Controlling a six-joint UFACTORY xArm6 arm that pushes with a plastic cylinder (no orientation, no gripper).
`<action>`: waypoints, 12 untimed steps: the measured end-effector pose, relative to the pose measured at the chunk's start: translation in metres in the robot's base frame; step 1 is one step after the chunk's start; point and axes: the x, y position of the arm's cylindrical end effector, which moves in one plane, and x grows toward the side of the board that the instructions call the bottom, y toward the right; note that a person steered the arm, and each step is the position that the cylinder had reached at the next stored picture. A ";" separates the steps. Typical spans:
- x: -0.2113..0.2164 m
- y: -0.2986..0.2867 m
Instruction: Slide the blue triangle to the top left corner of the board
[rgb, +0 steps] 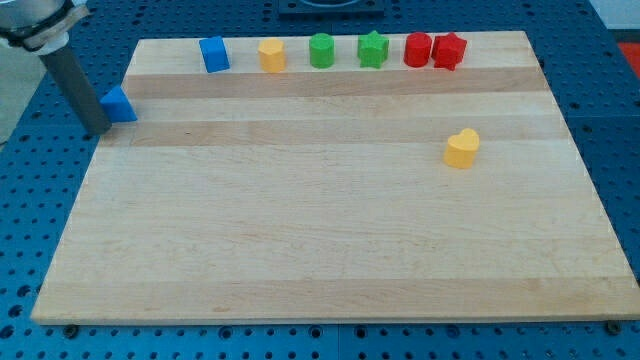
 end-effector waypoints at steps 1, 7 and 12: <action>-0.021 0.000; -0.049 0.065; -0.053 0.069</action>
